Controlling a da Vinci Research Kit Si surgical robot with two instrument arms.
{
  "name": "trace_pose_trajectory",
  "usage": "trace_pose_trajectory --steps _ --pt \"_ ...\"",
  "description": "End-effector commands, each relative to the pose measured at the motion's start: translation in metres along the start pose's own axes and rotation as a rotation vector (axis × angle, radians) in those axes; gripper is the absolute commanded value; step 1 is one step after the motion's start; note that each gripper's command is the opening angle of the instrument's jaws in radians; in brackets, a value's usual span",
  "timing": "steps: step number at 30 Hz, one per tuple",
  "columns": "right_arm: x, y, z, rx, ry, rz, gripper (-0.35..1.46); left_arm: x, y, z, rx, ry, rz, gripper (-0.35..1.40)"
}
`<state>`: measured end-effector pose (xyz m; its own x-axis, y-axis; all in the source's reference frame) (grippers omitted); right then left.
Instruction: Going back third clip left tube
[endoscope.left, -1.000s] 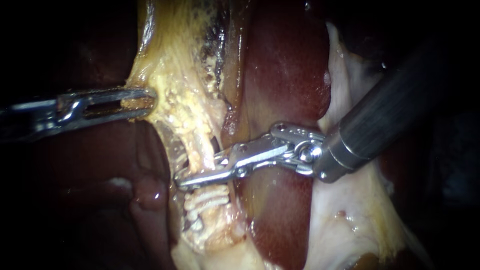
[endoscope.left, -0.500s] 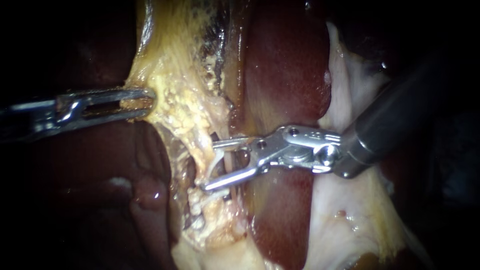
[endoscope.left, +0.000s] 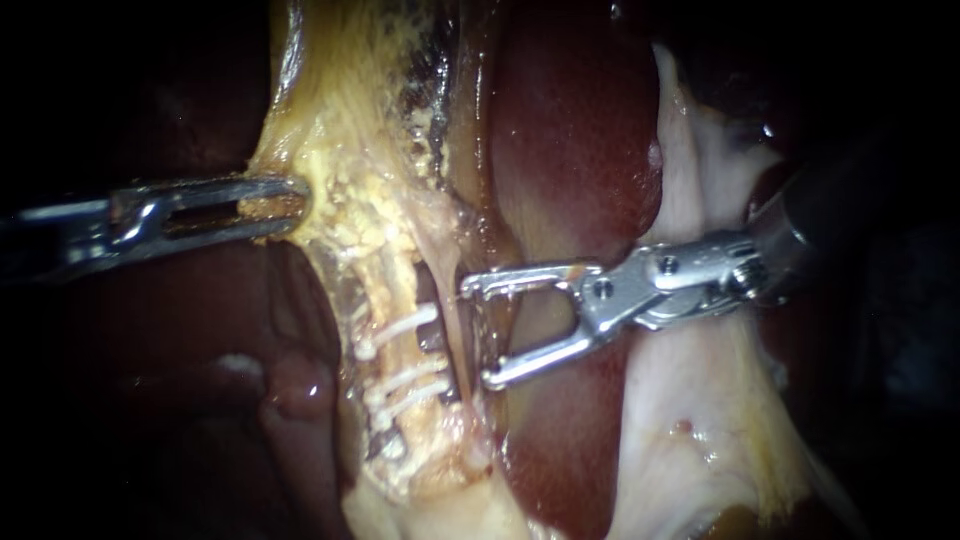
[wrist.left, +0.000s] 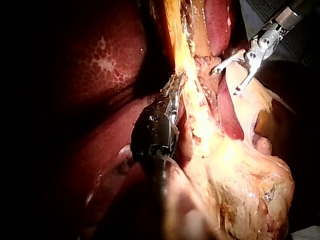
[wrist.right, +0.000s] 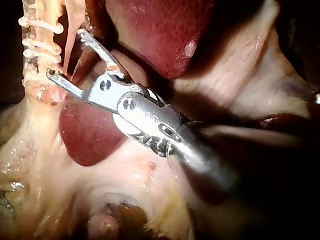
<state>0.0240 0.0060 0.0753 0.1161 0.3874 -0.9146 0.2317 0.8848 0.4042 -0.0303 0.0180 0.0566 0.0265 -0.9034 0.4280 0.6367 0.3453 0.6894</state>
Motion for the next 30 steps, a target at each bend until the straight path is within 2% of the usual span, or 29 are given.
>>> trace_pose_trajectory --steps 1,6,12,16,22,26,30 --pt "0.0004 -0.0001 -0.0006 -0.006 -0.001 -0.005 0.60 0.0000 0.0000 0.0000 0.000 0.000 0.000 -0.35" --pt "0.0026 -0.0006 -0.0028 -0.007 0.000 -0.029 0.60 0.0000 0.0000 0.0000 0.000 0.000 0.000 -0.35" --pt "0.0038 -0.0015 -0.0036 0.000 0.002 -0.056 0.60 0.0006 0.0004 0.0006 -0.001 -0.003 0.003 -0.35" --pt "0.0039 -0.0017 -0.0037 0.007 0.003 -0.074 0.60 0.0018 0.0016 0.0021 -0.003 -0.011 0.005 -0.35" --pt "0.0040 -0.0021 -0.0038 0.009 0.003 -0.080 0.60 0.0034 0.0031 0.0053 -0.008 0.015 -0.014 -0.35" --pt "0.0041 -0.0022 -0.0038 0.010 0.003 -0.086 0.60 0.0040 0.0031 0.0073 -0.005 0.027 -0.017 -0.35" --pt "0.0043 -0.0023 -0.0039 0.010 0.003 -0.086 0.60 0.0043 0.0027 0.0084 0.001 0.031 -0.016 -0.35"
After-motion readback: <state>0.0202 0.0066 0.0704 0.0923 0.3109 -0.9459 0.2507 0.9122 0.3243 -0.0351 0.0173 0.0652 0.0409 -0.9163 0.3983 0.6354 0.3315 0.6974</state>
